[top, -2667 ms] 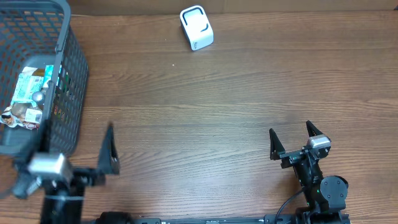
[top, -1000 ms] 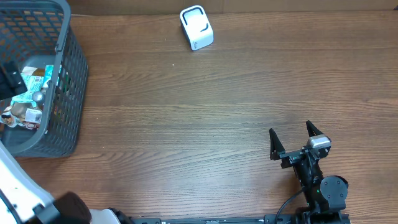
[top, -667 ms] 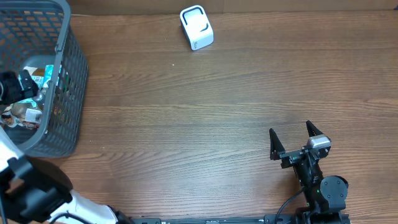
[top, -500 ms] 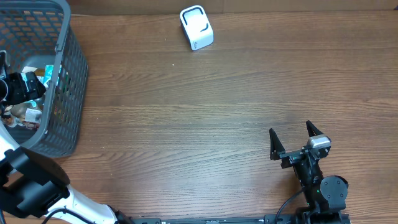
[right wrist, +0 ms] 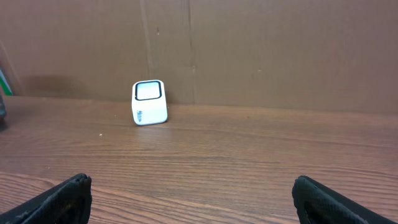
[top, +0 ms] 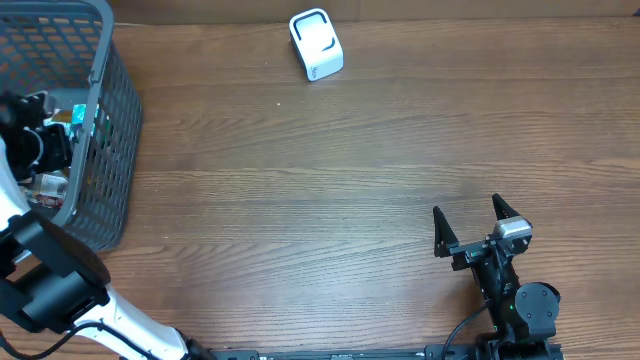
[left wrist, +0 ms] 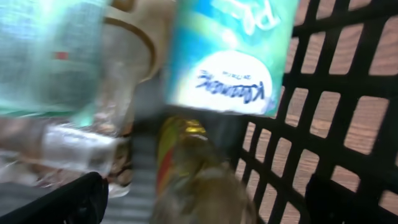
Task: Scan the item barcode
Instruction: 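Grasp the yellow Vim dish soap bottle with the left gripper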
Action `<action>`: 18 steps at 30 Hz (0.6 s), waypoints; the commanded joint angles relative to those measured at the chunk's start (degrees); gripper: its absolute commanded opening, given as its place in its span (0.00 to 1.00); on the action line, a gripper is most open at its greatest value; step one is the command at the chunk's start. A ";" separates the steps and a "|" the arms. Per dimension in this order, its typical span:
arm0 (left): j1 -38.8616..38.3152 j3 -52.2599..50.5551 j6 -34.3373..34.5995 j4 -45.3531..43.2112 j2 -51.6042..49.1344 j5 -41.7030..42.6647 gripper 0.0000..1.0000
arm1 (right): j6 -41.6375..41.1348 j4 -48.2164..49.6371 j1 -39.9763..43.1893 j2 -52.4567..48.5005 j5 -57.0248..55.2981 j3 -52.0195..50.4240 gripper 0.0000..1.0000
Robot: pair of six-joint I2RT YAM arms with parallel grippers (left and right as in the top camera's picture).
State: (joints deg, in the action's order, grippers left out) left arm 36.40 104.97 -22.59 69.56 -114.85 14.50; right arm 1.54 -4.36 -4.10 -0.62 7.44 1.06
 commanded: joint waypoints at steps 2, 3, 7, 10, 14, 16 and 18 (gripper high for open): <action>-0.98 -2.45 -1.60 -0.85 -0.98 -1.90 0.89 | 0.42 0.15 0.33 0.46 -0.26 -0.61 1.00; -0.98 -2.45 -1.55 -0.87 -0.98 -2.03 0.86 | 0.42 0.17 0.33 0.46 -0.26 -0.61 1.00; -0.96 -2.45 -1.40 -0.85 -0.98 -2.05 0.72 | 0.42 0.17 0.33 0.46 -0.26 -0.61 1.00; -0.96 -2.45 -1.38 -0.85 -0.98 -2.19 0.69 | 0.42 0.17 0.33 0.46 -0.26 -0.61 1.00; -0.96 -2.45 -0.31 -1.14 -0.98 -2.71 0.62 | 0.42 0.17 0.33 0.46 -0.26 -0.61 1.00; -0.98 -2.45 -0.07 -1.22 -0.98 -2.75 0.56 | 0.42 0.17 0.33 0.46 -0.26 -0.61 1.00; -0.96 -2.45 -0.07 -1.29 -0.98 -2.71 0.55 | 0.42 0.17 0.33 0.46 -0.26 -0.61 1.00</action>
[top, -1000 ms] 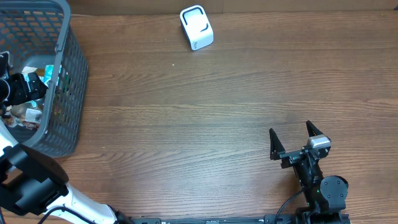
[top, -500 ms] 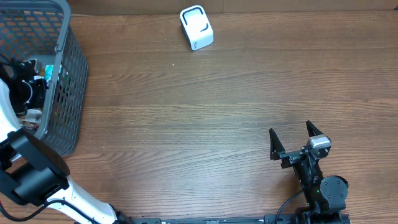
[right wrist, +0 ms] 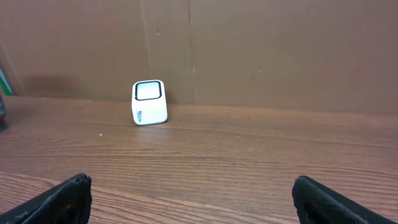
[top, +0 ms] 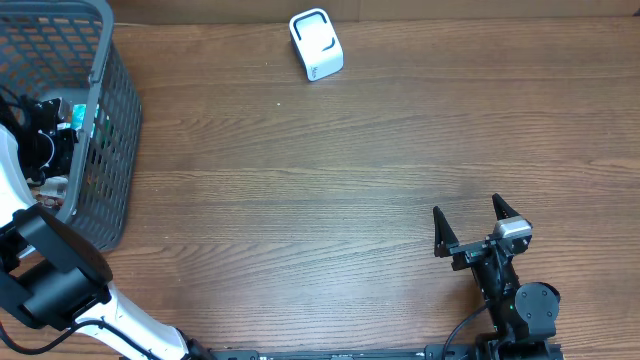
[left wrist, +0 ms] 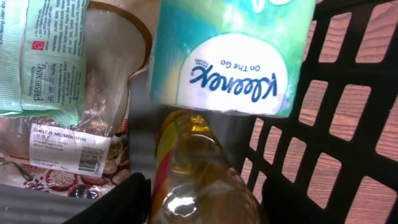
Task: Scan the item barcode
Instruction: 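Grasp the yellow Vim dish soap bottle with the left gripper, then lift the yellow bottle out and carry it toward the white scanner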
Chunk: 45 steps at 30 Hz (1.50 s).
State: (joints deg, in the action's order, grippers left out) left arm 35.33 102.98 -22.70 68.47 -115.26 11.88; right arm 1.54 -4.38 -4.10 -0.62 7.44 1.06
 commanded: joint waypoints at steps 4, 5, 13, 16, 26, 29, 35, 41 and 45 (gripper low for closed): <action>0.09 -0.42 1.16 -0.39 -0.52 -0.28 0.49 | 0.42 0.20 0.33 0.46 -0.26 -0.61 1.00; 0.11 -0.28 1.57 -0.39 -0.46 -0.31 0.46 | 0.42 0.20 0.33 0.46 -0.26 -0.61 1.00; 0.26 2.71 3.06 0.31 0.94 -0.55 0.26 | 0.42 0.17 0.33 0.46 -0.26 -0.61 1.00; 0.26 5.40 5.35 0.76 2.16 -2.34 0.24 | 0.42 0.20 0.33 0.46 -0.26 -0.61 1.00; 0.24 19.15 15.02 0.92 10.08 -7.82 0.19 | 0.42 0.20 0.33 0.46 -0.26 -0.61 1.00; 0.20 23.12 19.06 0.37 13.07 -7.80 0.18 | 0.42 0.20 0.33 0.46 -0.26 -0.61 1.00; -1.25 27.93 23.19 -4.11 20.13 -3.67 0.13 | 0.42 0.17 0.33 0.46 -0.26 -0.61 1.00; -6.21 28.33 26.69 -6.97 26.40 1.31 0.13 | 0.42 0.17 0.33 0.46 -0.26 -0.61 1.00; -12.98 28.33 27.06 -5.79 28.70 1.27 0.13 | 0.42 0.20 0.33 0.46 -0.26 -0.61 1.00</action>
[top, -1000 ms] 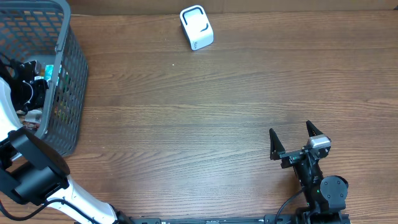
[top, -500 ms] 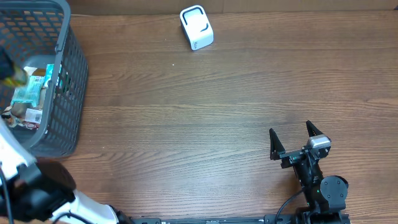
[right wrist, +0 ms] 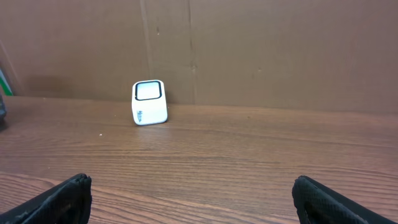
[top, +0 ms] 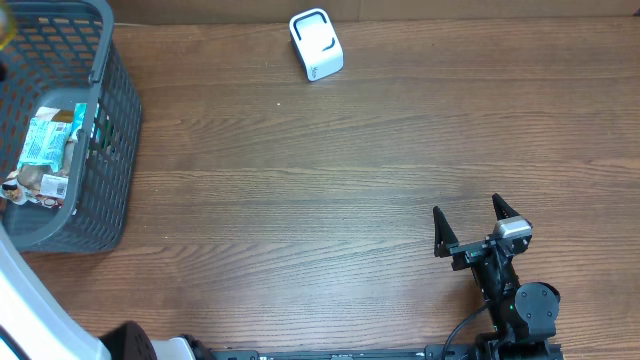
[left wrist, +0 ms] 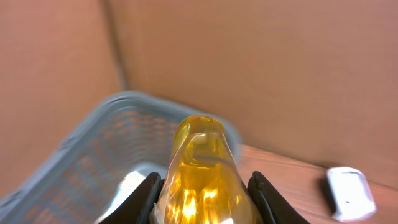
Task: Scan the item barcode
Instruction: 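Lift the yellow bottle out and carry it toward the white scanner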
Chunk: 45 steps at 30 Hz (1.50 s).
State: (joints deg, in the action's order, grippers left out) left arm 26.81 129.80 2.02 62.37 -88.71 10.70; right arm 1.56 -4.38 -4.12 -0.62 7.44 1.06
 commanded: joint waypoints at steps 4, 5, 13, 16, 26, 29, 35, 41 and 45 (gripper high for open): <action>-12.33 1.51 3.61 5.03 2.25 2.25 0.13 | 0.39 0.20 0.35 0.46 -0.26 -0.61 1.00; -14.25 1.51 4.50 6.75 2.03 2.25 0.11 | 0.39 0.20 0.35 0.46 -0.26 -0.61 1.00; -27.21 1.49 13.90 18.73 -1.20 2.69 0.06 | 0.39 0.20 0.35 0.46 -0.26 -0.61 1.00; -31.45 1.49 13.84 21.49 -2.89 5.46 0.07 | 0.39 0.20 0.35 0.46 -0.26 -0.61 1.00; -40.35 1.46 14.84 26.71 -10.40 6.60 0.10 | 0.39 0.17 0.35 0.46 -0.26 -0.61 1.00; -43.85 1.44 17.53 27.69 -13.00 2.01 0.11 | 0.39 0.20 0.35 0.46 -0.26 -0.61 1.00; -53.18 1.44 22.10 25.70 -19.45 -5.86 0.13 | 0.39 0.20 0.35 0.46 -0.26 -0.61 1.00; -60.33 1.44 25.59 20.63 -26.08 -10.27 0.13 | 0.39 0.20 0.35 0.46 -0.26 -0.61 1.00; -63.65 1.44 26.84 17.00 -30.32 -10.29 0.14 | 0.39 0.20 0.35 0.46 -0.26 -0.61 1.00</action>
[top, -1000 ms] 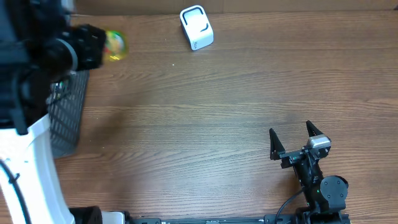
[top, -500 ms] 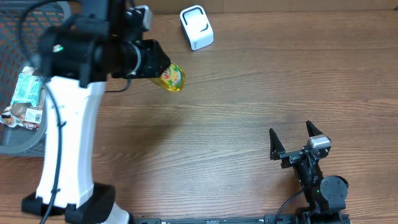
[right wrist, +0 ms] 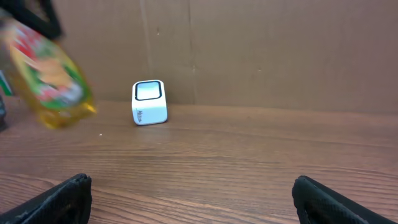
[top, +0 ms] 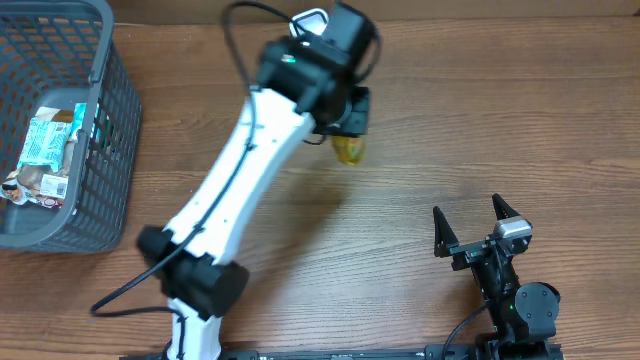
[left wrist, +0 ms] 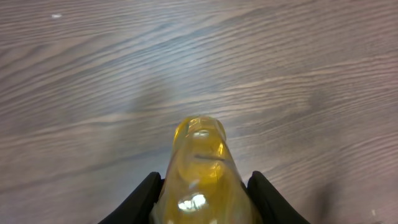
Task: Scan the item barcode
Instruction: 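Lift the yellow bottle out and carry it toward the white scanner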
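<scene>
My left gripper is shut on a yellow bottle with a red and green label, held in the air over the table just in front of the white scanner. In the left wrist view the bottle fills the space between the black fingers, pointing down at the wood. The right wrist view shows the scanner against the back wall, with the bottle to its left. My right gripper rests open near the front edge, nothing between its fingers.
A grey mesh basket stands at the far left, holding a green packet and other packaged goods. A brown cardboard wall closes off the back of the table.
My left arm has moved from above the basket at the far left to the back middle of the table, carrying the yellow bottle to just in front of the scanner. The right arm is unchanged.
My left gripper was open inside the basket over the yellow bottle, beside a tissue pack. Then its fingers stood close on either side of the bottle. Then it held the bottle high above the basket, and now holds it by the scanner. The right gripper stayed open throughout.
</scene>
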Action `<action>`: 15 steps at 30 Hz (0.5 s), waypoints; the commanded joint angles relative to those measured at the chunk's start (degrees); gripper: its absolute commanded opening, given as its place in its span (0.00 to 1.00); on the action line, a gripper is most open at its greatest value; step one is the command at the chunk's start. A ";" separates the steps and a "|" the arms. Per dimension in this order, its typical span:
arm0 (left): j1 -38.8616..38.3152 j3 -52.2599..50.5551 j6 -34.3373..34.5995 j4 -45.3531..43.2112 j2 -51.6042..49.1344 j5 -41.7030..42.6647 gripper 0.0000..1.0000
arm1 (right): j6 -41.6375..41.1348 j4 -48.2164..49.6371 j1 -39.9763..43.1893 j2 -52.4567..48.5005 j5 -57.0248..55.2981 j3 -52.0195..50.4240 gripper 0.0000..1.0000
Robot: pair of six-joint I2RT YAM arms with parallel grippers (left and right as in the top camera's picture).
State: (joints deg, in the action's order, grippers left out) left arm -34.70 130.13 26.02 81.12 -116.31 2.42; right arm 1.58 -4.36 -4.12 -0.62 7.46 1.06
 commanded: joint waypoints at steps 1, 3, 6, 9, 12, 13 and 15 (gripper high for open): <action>-2.71 1.11 3.45 -2.38 -3.74 -2.01 0.14 | 0.37 0.17 0.35 0.46 -0.28 -0.61 1.00; -3.39 1.11 4.28 -3.43 -5.33 -2.01 0.13 | 0.37 0.17 0.35 0.46 -0.28 -0.61 1.00; -3.96 1.11 6.12 -5.07 -7.67 -2.56 0.13 | 0.37 0.17 0.35 0.46 -0.28 -0.61 1.00; -4.00 1.11 7.89 -5.86 -9.33 -4.17 0.13 | 0.37 0.17 0.35 0.46 -0.28 -0.61 1.00; -4.00 1.09 7.93 -6.47 -10.47 -5.31 0.14 | 0.37 0.17 0.35 0.46 -0.28 -0.61 1.00; -4.00 1.09 7.91 -6.58 -10.56 -5.88 0.14 | 0.37 0.15 0.35 0.46 -0.28 -0.61 1.00; -4.02 1.07 7.91 -6.73 -10.88 -7.34 0.15 | 0.37 0.17 0.35 0.46 -0.28 -0.61 1.00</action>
State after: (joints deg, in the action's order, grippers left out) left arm -38.92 130.13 32.29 74.91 -126.82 -1.56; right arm 1.56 -4.38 -4.12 -0.62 7.46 1.06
